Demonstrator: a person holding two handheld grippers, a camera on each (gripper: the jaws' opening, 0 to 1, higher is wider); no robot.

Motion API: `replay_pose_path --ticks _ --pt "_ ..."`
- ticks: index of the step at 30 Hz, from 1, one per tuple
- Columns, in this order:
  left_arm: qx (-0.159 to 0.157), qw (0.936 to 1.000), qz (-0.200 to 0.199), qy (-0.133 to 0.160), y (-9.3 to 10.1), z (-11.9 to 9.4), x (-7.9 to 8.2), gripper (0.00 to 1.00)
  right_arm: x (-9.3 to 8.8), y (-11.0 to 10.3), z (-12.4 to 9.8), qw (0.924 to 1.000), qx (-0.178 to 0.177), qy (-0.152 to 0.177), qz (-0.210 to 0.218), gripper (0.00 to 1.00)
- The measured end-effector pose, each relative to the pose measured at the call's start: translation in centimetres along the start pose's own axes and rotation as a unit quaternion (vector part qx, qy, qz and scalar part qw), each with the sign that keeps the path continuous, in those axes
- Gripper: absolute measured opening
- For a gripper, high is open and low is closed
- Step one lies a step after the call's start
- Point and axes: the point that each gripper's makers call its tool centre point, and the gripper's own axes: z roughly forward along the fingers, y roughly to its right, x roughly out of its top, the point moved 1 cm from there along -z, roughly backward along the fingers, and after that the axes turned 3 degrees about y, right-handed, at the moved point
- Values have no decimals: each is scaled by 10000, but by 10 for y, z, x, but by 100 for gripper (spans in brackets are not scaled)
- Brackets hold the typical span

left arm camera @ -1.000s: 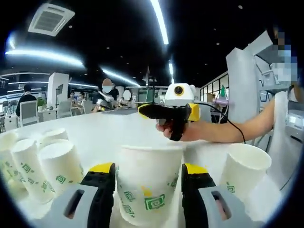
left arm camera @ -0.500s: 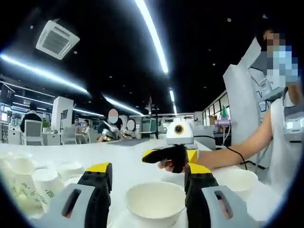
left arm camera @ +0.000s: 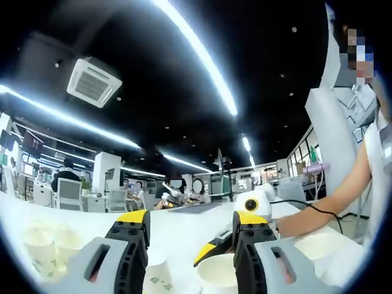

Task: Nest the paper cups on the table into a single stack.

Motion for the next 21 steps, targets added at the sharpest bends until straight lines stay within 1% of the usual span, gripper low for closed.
replay_pose_path --ticks 3,7,10,11,13,14,16,17,19,21 --pt "-83 9999 89 -85 12 0 -3 58 -4 2 -1 9999 26 -66 -81 62" --pt "-165 9994 216 -225 22 2 -9 58 -4 3 -1 10000 -68 -1 15 59" --pt "-180 9994 191 -205 20 2 -9 58 -4 5 1 10000 -69 -10 22 59" --pt "-187 9994 175 -223 21 2 -10 58 -3 4 2 10000 -61 -15 -7 56" --pt "-189 9993 202 -249 23 2 -11 58 -2 2 1 9999 -37 6 -100 47" --pt "-189 9993 203 -251 23 1 -11 58 -2 3 -1 9999 -40 23 -110 45" --pt "-176 9994 198 -241 25 1 -10 58 1 6 -4 9999 -89 106 -90 45" --pt "-171 9994 204 -231 25 1 -9 58 4 8 -7 9997 -145 213 -46 45" --pt "-183 9994 178 -221 24 2 -9 58 5 6 -11 9996 -143 241 3 45" --pt "-218 9992 198 -264 25 3 -13 58 5 7 -15 9996 -167 220 -65 45"
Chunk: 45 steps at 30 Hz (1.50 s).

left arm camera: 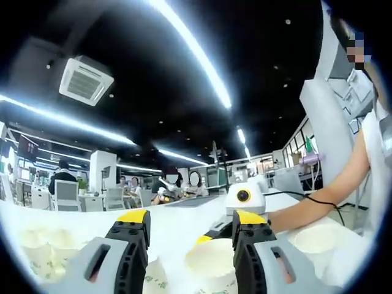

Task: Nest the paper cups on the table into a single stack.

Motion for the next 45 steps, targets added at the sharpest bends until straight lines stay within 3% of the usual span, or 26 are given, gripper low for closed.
replay_pose_path --ticks 2,7,18,26,30,45 --pt "-12 9999 33 -111 2 0 -7 58 0 1 -5 10000 -10 2 -36 44" --pt "35 9999 2 -113 1 -2 -6 57 -2 1 -15 10000 -40 -39 -77 44" --pt "327 9991 45 -273 -20 -9 -8 54 -9 2 -34 9994 -36 -271 -193 45" --pt "271 9989 71 -385 -25 -3 -16 53 -12 12 -53 9996 -36 -264 -62 47" --pt "250 9989 123 -374 -24 -3 -13 53 -13 16 -54 9998 -90 -186 58 59" --pt "281 9990 99 -339 -26 -3 -11 53 -5 11 -47 9999 -130 -14 -39 48"
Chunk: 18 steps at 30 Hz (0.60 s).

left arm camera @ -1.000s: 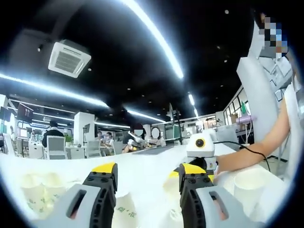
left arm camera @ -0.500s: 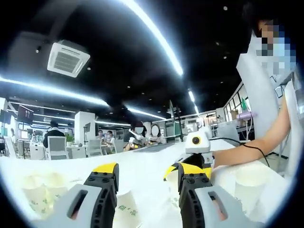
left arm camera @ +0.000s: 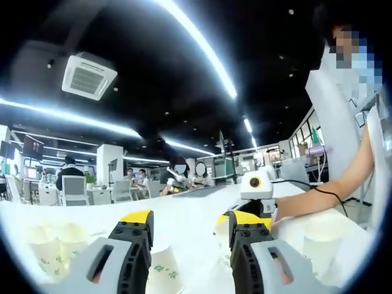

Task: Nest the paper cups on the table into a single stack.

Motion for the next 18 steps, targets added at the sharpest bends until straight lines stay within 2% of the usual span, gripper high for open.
replay_pose_path --ticks 10,12,15,18 --pt "70 10000 -7 42 1 -3 3 53 4 1 -4 10000 -51 10 -54 47" --pt "76 10000 -4 31 0 -3 2 53 12 0 -5 9999 -49 153 5 47" --pt "84 10000 -2 22 -1 -3 1 53 38 -10 -5 9977 71 659 154 47" --pt "99 9999 -18 28 1 -4 1 53 59 -20 -5 9948 191 988 130 47"
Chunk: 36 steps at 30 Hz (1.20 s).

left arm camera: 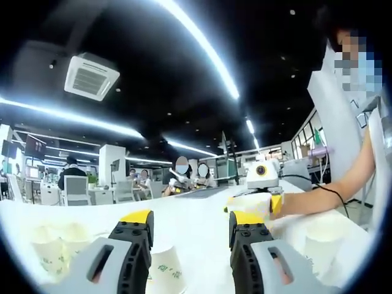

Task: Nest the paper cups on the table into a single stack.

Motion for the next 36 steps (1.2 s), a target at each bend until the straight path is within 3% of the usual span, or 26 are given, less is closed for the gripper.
replay_pose_path --ticks 2,5,9,18,21,26,36 --pt "8 10000 -19 9 -1 0 0 53 23 -16 4 9981 330 509 80 47" --pt "10 10000 -27 6 -2 0 -1 53 47 -40 5 9913 813 1021 160 47" --pt "-1 10000 -33 -2 -2 1 -1 53 67 -66 6 9803 1357 1401 302 47" --pt "31 10000 -30 -1 -1 -1 -1 53 59 -94 16 9763 1850 1114 162 47" --pt "30 10000 -36 -6 -3 -1 -1 53 47 -99 17 9754 2019 869 142 47" --pt "19 10000 -37 0 -5 0 -1 53 30 -107 23 9748 2161 548 46 47" --pt "15 10000 -19 16 -6 0 0 53 15 -113 25 9725 2314 260 -27 47"
